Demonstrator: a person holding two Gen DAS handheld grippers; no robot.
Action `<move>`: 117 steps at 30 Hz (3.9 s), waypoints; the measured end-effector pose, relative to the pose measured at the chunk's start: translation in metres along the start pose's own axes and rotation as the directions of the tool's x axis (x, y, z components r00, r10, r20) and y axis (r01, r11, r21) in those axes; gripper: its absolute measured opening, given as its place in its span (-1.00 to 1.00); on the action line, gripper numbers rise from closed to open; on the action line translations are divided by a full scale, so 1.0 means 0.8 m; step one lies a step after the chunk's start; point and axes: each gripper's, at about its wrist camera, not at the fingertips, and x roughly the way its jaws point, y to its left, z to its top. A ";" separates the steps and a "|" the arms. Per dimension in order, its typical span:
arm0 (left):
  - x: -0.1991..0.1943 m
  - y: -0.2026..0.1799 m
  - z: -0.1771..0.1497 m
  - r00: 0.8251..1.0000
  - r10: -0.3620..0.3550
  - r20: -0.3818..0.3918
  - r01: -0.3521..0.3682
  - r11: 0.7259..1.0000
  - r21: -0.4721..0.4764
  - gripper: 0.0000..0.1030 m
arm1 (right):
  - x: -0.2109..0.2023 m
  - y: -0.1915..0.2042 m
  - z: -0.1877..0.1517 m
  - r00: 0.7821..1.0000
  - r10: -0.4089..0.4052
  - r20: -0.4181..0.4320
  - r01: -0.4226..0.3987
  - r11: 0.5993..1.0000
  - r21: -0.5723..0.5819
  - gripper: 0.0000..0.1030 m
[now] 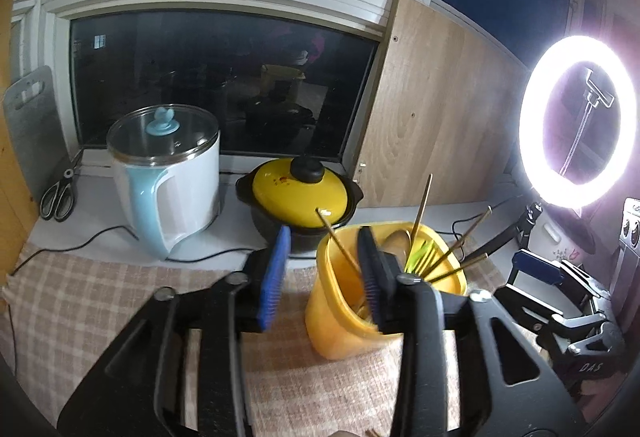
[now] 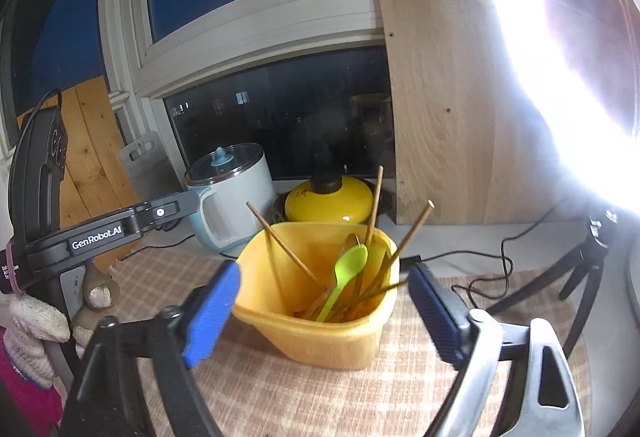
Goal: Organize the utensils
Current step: 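Move the open right tool down to the two loose wooden chopsticks, then close the right tool on one red-tipped wooden chopstick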
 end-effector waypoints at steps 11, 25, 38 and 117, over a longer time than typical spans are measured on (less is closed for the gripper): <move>-0.038 -0.004 -0.066 0.995 0.038 -0.092 -0.038 0.999 -0.003 0.21 | -0.031 -0.003 -0.053 0.995 0.000 -0.099 -0.007 0.997 -0.073 0.99; -0.089 -0.023 -0.186 0.970 0.064 -0.236 -0.085 0.993 -0.079 0.21 | -0.043 -0.017 -0.160 0.947 0.053 -0.316 -0.080 0.994 -0.072 0.79; -0.120 -0.037 -0.276 0.947 0.060 -0.315 -0.128 0.971 -0.201 0.21 | -0.014 0.016 -0.226 0.798 0.182 -0.575 -0.270 0.960 -0.071 -0.45; 0.008 -0.128 -0.290 0.837 0.099 -0.539 -0.106 0.994 0.018 -0.87 | 0.038 -0.015 -0.213 0.736 0.227 -0.638 -0.229 0.970 0.082 -0.56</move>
